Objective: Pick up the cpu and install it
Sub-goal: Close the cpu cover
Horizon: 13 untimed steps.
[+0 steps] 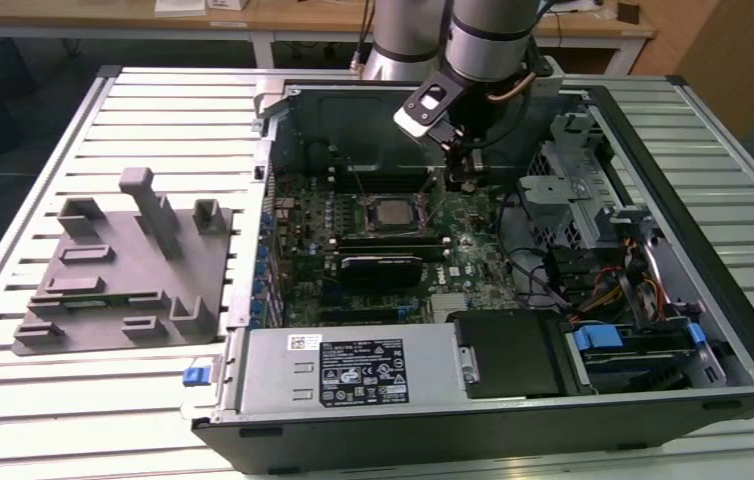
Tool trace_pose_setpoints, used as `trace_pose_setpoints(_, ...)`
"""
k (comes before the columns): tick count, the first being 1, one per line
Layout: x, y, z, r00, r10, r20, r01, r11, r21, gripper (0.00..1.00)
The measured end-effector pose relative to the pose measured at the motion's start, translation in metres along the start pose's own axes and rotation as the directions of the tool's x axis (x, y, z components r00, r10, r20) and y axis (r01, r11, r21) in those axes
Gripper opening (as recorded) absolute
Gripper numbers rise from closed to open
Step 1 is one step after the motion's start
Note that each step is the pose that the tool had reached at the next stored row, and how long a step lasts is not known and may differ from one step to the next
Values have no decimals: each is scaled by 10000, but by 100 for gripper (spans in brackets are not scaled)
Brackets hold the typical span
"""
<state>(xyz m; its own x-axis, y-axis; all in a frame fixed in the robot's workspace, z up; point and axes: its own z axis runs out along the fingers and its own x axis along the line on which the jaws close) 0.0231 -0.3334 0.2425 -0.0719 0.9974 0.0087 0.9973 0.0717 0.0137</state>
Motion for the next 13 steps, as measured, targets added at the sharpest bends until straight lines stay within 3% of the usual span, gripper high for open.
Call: trace_pose_setpoints(13, 6, -86, -1, 10000, 0, -1, 0, 10000, 0, 11)
